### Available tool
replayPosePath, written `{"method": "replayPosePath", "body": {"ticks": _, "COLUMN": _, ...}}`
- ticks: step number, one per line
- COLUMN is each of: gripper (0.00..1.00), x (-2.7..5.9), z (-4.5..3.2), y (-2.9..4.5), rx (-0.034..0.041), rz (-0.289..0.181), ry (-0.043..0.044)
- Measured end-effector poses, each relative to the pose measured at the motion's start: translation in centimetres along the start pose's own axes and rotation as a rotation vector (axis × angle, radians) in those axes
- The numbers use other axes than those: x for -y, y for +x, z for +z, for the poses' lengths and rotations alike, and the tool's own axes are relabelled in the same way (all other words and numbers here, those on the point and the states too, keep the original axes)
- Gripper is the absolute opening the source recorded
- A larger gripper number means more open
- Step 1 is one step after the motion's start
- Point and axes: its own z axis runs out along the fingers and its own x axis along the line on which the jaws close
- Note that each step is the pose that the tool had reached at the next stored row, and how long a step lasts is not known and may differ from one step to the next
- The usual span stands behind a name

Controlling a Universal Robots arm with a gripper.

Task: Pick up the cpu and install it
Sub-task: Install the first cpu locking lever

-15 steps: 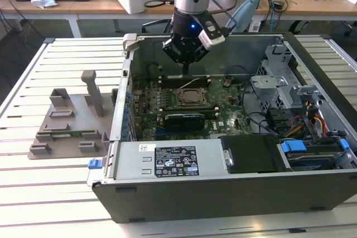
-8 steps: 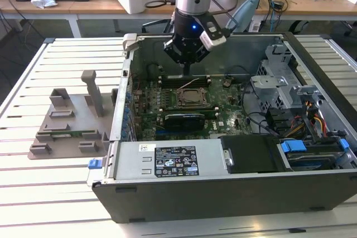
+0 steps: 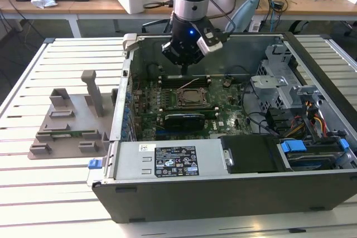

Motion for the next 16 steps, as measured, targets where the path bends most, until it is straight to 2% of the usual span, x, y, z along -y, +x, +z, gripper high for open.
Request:
{"method": "replayPosePath", "body": {"ticks": 1, "gripper": 0.11, "x": 0.12, "z": 0.49, "y": -0.01, "rx": 0.0000, "rz": 0.000, "ry": -0.0001}}
{"method": "replayPosePath", "body": {"ticks": 2, "gripper": 0.11, "x": 0.36, "z": 1.44, "y": -0.02, "rx": 0.0002, "rz": 0.000, "ry": -0.0002}}
{"method": "replayPosePath", "body": {"ticks": 3, "gripper": 0.11, "x": 0.55, "z": 2.99, "y": -0.78, "rx": -0.0009, "rz": 0.000, "ry": -0.0002}}
{"method": "replayPosePath", "body": {"ticks": 4, "gripper": 0.11, "x": 0.67, "z": 3.42, "y": -1.82, "rx": -0.0022, "rz": 0.000, "ry": -0.0006}}
{"method": "replayPosePath", "body": {"ticks": 10, "gripper": 0.11, "x": 0.78, "z": 3.78, "y": -2.94, "rx": -0.0042, "rz": 0.000, "ry": -0.0032}}
{"method": "replayPosePath", "body": {"ticks": 13, "gripper": 0.11, "x": 0.84, "z": 3.91, "y": -3.45, "rx": -0.0047, "rz": 0.000, "ry": -0.0076}}
{"method": "replayPosePath", "body": {"ticks": 16, "gripper": 0.11, "x": 0.84, "z": 3.96, "y": -3.64, "rx": -0.0042, "rz": 0.000, "ry": -0.0135}}
